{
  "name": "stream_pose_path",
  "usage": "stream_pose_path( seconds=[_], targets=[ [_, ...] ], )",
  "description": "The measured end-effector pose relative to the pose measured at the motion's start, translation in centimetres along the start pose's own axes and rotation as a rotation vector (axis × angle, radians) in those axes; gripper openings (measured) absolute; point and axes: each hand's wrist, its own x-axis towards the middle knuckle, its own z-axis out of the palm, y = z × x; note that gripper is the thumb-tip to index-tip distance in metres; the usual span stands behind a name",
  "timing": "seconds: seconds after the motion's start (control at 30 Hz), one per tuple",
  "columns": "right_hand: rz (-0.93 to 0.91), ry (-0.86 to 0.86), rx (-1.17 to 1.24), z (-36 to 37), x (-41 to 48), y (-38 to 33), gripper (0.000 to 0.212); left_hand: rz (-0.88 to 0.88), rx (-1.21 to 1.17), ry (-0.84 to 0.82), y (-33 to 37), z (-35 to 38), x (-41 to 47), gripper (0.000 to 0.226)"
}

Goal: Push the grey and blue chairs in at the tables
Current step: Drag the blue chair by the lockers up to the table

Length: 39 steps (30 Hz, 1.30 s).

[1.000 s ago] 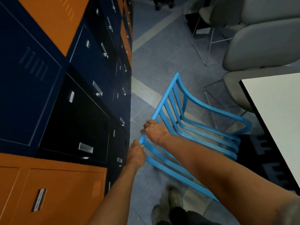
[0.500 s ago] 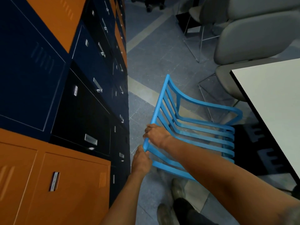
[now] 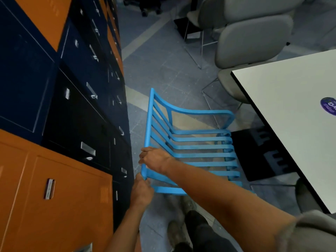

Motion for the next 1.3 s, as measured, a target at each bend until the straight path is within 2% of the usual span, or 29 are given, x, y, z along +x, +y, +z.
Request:
stream_pose_path(
  seconds=[0.17, 0.23, 0.33, 0.4, 0.47, 0.53, 0.67, 0.77, 1.0, 1.2, 1.3],
  targets=[
    [0.002, 0.064, 0.049, 1.5, -1.7, -2.4, 0.046, -0.023, -0.064, -0.018, -1.6, -0.4, -1.9, 0.022],
    [0.036, 0.112, 0.134, 2.6, -3.1, -3.0, 0.055, 0.023, 0.027, 0.018, -1.5, -0.6, -2.6, 0.032],
    [0.191, 0.131, 0.307, 4.4, -6.2, -2.9, 0.068, 0.297, 0.424, 0.273, -1.1, -0.4, -4.0, 0.071],
    [0.313, 0.08, 0.371, 5.7, -9.0, -1.9, 0.067, 0.478, 0.542, 0.343, -0.3, 0.4, -5.1, 0.08],
    [0.414, -0.013, 0.361, 7.7, -12.1, -0.3, 0.063, 0.589, 0.623, 0.273, 0.6, 2.2, -5.9, 0.074],
    [0.505, -0.118, 0.327, 9.9, -15.2, 1.3, 0.062, 0.632, 0.723, 0.124, 1.3, 4.7, -6.6, 0.067],
    [0.637, -0.267, 0.347, 14.1, -19.7, 3.1, 0.062, 0.621, 0.899, -0.137, 0.6, 9.1, -5.9, 0.06],
    [0.707, -0.338, 0.403, 17.2, -22.9, 4.5, 0.062, 0.619, 0.99, -0.242, 0.1, 12.1, -4.6, 0.06],
    [0.751, -0.364, 0.465, 22.8, -25.9, 6.7, 0.063, 0.565, 1.018, -0.343, -2.2, 15.7, -1.0, 0.062],
    [0.708, -0.345, 0.496, 27.2, -26.4, 7.4, 0.058, 0.671, 1.072, -0.248, -4.1, 18.1, 1.3, 0.047],
    [0.688, -0.314, 0.528, 29.0, -26.2, 7.9, 0.046, 0.69, 1.119, -0.253, -3.8, 18.8, 2.2, 0.052]
  ],
)
